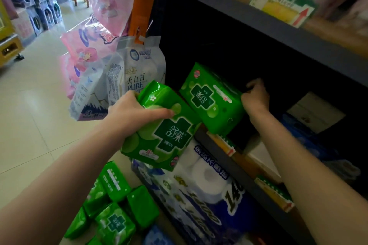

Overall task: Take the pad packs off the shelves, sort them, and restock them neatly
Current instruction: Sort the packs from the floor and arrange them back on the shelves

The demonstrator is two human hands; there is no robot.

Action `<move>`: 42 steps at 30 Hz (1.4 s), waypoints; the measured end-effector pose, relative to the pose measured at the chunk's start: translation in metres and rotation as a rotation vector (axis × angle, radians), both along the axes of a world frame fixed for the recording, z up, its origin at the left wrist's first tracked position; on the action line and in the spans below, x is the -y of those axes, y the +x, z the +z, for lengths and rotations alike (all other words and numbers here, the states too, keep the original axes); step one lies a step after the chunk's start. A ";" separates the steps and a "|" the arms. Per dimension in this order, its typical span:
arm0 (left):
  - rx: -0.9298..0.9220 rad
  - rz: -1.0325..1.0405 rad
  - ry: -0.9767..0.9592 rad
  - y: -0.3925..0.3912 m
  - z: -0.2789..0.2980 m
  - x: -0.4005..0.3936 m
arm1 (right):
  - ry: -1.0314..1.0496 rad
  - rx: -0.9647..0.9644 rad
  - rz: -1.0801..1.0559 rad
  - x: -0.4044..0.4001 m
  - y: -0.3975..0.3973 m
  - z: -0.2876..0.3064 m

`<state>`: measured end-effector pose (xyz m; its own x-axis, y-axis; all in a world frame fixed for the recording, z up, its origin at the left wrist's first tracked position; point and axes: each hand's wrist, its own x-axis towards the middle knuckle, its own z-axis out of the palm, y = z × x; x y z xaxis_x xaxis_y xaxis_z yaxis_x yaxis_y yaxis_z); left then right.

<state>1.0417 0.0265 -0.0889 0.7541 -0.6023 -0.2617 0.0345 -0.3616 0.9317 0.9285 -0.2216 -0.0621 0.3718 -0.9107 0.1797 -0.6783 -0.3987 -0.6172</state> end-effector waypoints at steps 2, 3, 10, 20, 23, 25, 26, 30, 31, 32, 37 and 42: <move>-0.013 0.000 -0.015 -0.003 0.000 0.001 | -0.037 -0.072 0.190 -0.005 0.002 0.004; -0.028 -0.002 -0.025 -0.004 -0.002 0.001 | -0.023 -0.167 0.259 -0.011 0.000 0.004; -0.185 -0.119 0.007 -0.010 -0.042 -0.033 | -0.373 -0.270 0.209 -0.102 -0.027 -0.009; -0.472 0.160 0.342 -0.007 -0.167 -0.211 | -0.136 -0.194 0.770 -0.229 -0.056 -0.129; -0.553 0.348 0.341 -0.015 -0.198 -0.243 | -0.102 -0.338 0.788 -0.229 -0.034 -0.186; -0.593 0.410 0.325 -0.020 -0.217 -0.257 | -0.107 -0.462 0.823 -0.226 -0.014 -0.216; -0.596 0.420 0.316 -0.023 -0.227 -0.262 | -0.104 -0.531 0.842 -0.225 -0.002 -0.231; -0.573 0.417 0.277 -0.030 -0.256 -0.266 | 0.017 -0.772 0.931 -0.230 0.048 -0.305; -0.572 0.418 0.271 -0.031 -0.264 -0.268 | 0.045 -0.812 0.954 -0.233 0.058 -0.324; -0.578 0.420 0.269 -0.033 -0.273 -0.269 | 0.045 -0.835 0.965 -0.237 0.068 -0.340; -0.626 0.446 0.253 -0.039 -0.301 -0.268 | 0.002 -0.882 0.965 -0.240 0.120 -0.352; -0.643 0.439 0.247 -0.037 -0.308 -0.260 | 0.177 -1.359 0.918 -0.225 0.116 -0.346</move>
